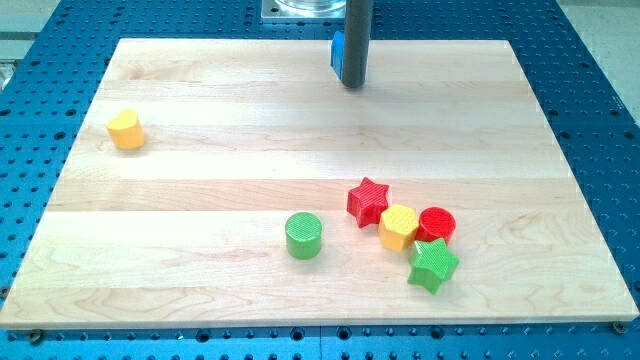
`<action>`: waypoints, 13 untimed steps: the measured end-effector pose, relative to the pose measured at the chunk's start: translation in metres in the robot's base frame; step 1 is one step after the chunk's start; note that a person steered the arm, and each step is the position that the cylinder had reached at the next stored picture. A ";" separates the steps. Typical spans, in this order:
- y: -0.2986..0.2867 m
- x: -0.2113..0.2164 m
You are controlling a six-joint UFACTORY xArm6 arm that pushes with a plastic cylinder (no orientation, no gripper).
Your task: Push the stars towards the blue blocks
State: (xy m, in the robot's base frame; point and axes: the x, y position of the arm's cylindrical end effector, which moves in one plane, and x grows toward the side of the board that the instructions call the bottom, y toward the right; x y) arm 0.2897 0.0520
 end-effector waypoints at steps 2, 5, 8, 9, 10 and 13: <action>0.085 0.059; 0.151 0.323; -0.006 0.321; -0.018 0.323; 0.033 0.327; 0.073 0.276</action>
State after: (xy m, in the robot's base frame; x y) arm 0.5661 0.1248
